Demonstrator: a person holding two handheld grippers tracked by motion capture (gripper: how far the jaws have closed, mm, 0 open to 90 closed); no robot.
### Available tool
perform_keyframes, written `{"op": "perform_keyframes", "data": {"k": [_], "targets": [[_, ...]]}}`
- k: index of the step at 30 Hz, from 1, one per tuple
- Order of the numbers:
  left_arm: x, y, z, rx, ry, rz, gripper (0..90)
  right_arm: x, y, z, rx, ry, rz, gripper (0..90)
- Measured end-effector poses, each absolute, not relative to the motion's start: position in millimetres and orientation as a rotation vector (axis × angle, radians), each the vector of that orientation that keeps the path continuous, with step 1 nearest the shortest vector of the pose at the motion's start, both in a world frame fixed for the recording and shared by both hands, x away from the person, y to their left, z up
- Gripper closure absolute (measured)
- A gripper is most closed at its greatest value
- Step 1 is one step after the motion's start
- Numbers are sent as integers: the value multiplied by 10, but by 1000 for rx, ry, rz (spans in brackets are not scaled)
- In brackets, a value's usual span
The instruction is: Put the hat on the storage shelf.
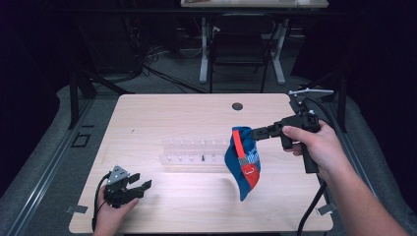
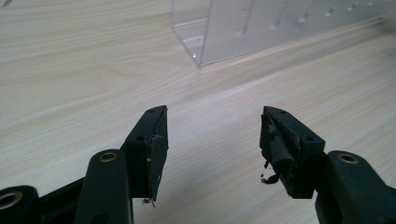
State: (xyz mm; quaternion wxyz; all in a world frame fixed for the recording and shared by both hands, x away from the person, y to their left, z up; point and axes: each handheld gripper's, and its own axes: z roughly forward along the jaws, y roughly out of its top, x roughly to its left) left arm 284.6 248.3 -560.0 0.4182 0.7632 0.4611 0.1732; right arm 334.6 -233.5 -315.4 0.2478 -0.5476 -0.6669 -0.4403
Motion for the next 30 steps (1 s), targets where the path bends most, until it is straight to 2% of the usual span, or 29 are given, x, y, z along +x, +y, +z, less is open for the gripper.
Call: {"op": "perform_keyframes", "data": {"k": [11,21,26,30], "targets": [[2703,2190,-5408,1858,1047,420,436,3402,-2106,-3151,-1431,-1790,-1243,900],[2585,1679,-5231,1928,883,424,439,3429,-2032,-3137,-1425,-1793,-1270,900],[2550,1477,-5175,1969,827,400,553,3442,-2011,-3139,-1431,-1790,-1274,900],[2501,1296,-5126,1970,784,375,569,3445,-1977,-3137,-1440,-1799,-1272,900]]}}
